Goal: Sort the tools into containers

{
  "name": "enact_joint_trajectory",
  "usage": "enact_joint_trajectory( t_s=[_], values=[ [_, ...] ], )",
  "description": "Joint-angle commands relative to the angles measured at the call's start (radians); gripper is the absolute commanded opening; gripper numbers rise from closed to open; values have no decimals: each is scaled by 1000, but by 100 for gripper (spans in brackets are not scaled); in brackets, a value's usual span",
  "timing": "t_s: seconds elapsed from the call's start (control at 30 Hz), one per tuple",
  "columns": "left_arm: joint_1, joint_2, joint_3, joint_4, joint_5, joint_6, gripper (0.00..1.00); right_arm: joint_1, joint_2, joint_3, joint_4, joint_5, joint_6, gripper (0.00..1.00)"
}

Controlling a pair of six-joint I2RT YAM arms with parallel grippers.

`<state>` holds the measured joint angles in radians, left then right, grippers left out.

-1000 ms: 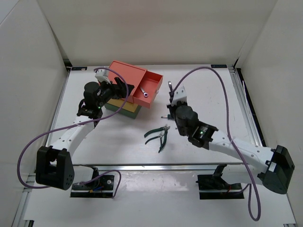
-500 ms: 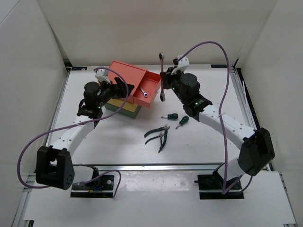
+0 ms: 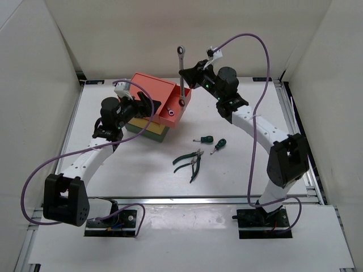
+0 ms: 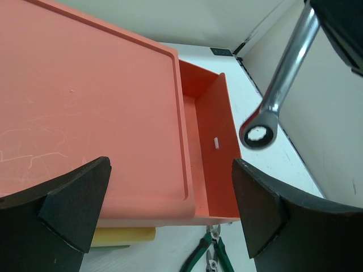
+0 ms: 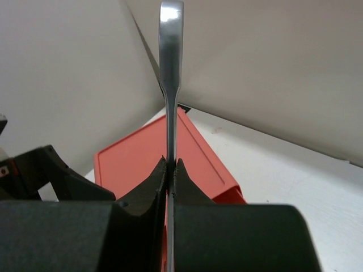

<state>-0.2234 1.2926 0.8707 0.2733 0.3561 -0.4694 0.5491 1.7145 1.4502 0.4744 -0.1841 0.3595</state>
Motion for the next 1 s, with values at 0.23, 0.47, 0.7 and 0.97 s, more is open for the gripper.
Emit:
enact_joint_trajectory(
  t_s=[0.23, 0.47, 0.7, 0.97],
  values=[
    [15, 45, 7, -109, 18, -9, 99, -89, 89, 117, 245, -175, 265, 0],
    [21, 45, 4, -112, 15, -9, 99, -95, 160, 139, 274, -242, 364, 0],
    [22, 39, 7, -115, 12, -8, 99, -95, 169, 93, 234, -258, 407, 0],
    [22, 39, 8, -117, 15, -8, 99, -83, 148, 50, 199, -288, 392, 0]
  ],
)
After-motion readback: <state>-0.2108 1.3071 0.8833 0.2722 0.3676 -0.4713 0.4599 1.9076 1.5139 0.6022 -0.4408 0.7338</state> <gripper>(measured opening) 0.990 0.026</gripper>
